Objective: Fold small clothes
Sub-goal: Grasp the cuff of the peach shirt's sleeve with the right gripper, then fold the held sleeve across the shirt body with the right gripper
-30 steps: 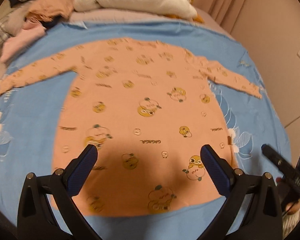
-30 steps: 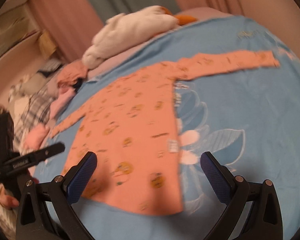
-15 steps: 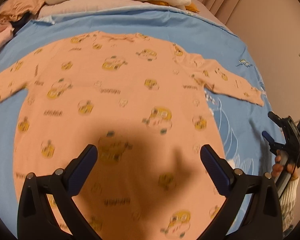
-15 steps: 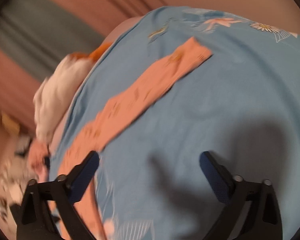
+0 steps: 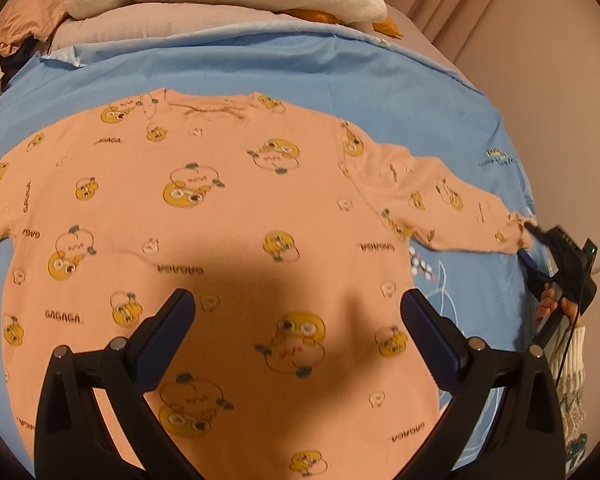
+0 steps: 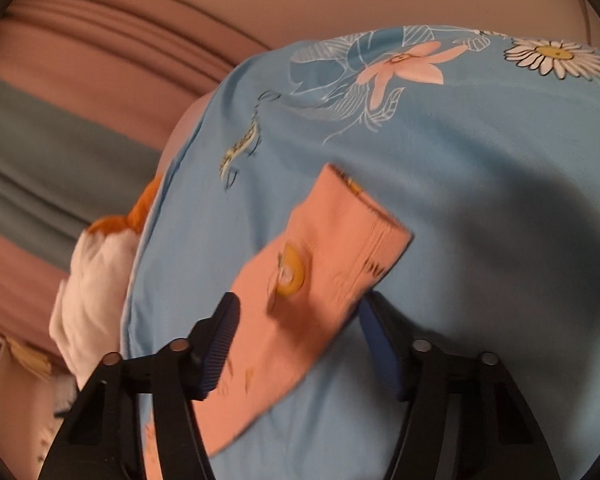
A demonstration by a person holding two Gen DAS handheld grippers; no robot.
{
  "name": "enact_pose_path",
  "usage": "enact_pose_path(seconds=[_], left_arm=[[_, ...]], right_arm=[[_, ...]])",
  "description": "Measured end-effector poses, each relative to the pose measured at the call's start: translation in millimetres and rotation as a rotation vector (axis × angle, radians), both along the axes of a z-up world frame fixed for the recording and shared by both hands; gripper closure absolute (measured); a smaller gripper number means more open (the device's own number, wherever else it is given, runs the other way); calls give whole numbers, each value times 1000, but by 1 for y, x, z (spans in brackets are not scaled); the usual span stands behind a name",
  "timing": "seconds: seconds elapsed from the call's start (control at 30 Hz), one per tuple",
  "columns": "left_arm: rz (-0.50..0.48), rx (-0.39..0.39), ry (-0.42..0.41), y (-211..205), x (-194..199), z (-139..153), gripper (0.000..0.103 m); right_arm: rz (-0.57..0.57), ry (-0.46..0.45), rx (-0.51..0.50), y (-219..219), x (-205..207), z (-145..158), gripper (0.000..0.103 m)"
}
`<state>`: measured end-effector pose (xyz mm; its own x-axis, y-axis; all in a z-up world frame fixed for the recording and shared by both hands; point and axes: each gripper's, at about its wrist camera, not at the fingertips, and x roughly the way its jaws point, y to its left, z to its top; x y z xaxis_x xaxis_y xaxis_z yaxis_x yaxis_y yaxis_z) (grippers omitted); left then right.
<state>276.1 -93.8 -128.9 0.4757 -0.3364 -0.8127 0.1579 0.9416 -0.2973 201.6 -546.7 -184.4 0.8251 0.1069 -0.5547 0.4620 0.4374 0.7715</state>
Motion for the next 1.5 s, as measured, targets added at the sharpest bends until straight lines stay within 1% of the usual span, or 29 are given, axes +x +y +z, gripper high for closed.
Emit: enact_pose_path(seconds=[0.03,0.07,0.13,0.2,0.27,0.33,0.4,0.43,0.47,0.5,0.53,0.57,0.63,0.67,0.8,0.9,0.97,1.0,1.03,1.1,1.17,1.23,1.27,1.33,1.37,1.4,1.43,1.47,1.5], left_arm=[[7,-5,0,2,2,0,1],[18,-11,1,8,4,0,1],[35,-8,0,17,6,1,1],[64,-1,-1,31,7,2,1],[91,-7,-6,47,7,5,1],[121,-4,-15,61,5,9,1],[159,-18,-26,80,1,14,1],[176,-27,-30,89,-1,16,1],[195,-39,-33,99,-3,18,1],[212,-49,-36,108,-5,21,1],[227,-57,-40,117,-7,23,1],[242,-64,-44,126,-11,25,1],[268,-69,-51,144,-18,28,1],[278,-71,-55,151,-21,30,1],[333,-80,-68,186,-31,33,0],[382,-88,-66,211,-35,31,0],[413,-87,-61,225,-37,27,0],[429,-85,-56,232,-38,25,0],[438,-85,-52,236,-39,24,0],[458,-86,-40,245,-40,19,0],[471,-91,-35,251,-39,16,0],[482,-94,-37,253,-40,16,0],[490,-96,-39,255,-40,16,0],[498,-103,-38,256,-39,17,1],[498,-108,-36,257,-39,17,1],[496,-110,-34,256,-38,17,0],[491,-114,-34,255,-36,17,1],[478,-128,-33,253,-34,16,0],[457,-157,-31,249,-33,16,1]], right_arm=[[-9,-6,6,-4,3,-2,62],[-12,-5,6,-6,5,-5,78],[-9,24,-21,-6,6,-5,91],[10,17,-95,3,5,6,93],[32,-18,-180,15,6,26,94],[85,-49,-265,35,8,52,94],[174,-59,-405,69,15,84,94],[229,-67,-491,94,20,103,94],[264,-73,-550,113,26,114,94],[320,-84,-646,145,29,132,94],[364,-95,-711,172,33,143,94],[396,-100,-755,191,38,150,94],[477,-104,-879,241,47,161,94],[520,-103,-958,273,52,164,94],[619,-84,-1134,359,70,157,94],[671,-64,-1288,423,80,139,94],[715,-56,-1382,458,84,121,94],[753,-47,-1440,481,84,106,94],[778,-46,-1472,493,82,98,94],[856,-62,-1554,525,75,76,94],[904,-80,-1634,547,69,61,94],[962,-106,-1654,561,60,52,94],[1015,-136,-1628,563,57,51,94],[1035,-160,-1612,566,57,53,94],[1041,-160,-1605,563,58,56,90],[1055,-153,-1576,560,58,58,84],[1077,-152,-1511,554,57,61,68],[1101,-165,-1428,543,56,68,57],[1119,-189,-1337,529,51,77,54]])
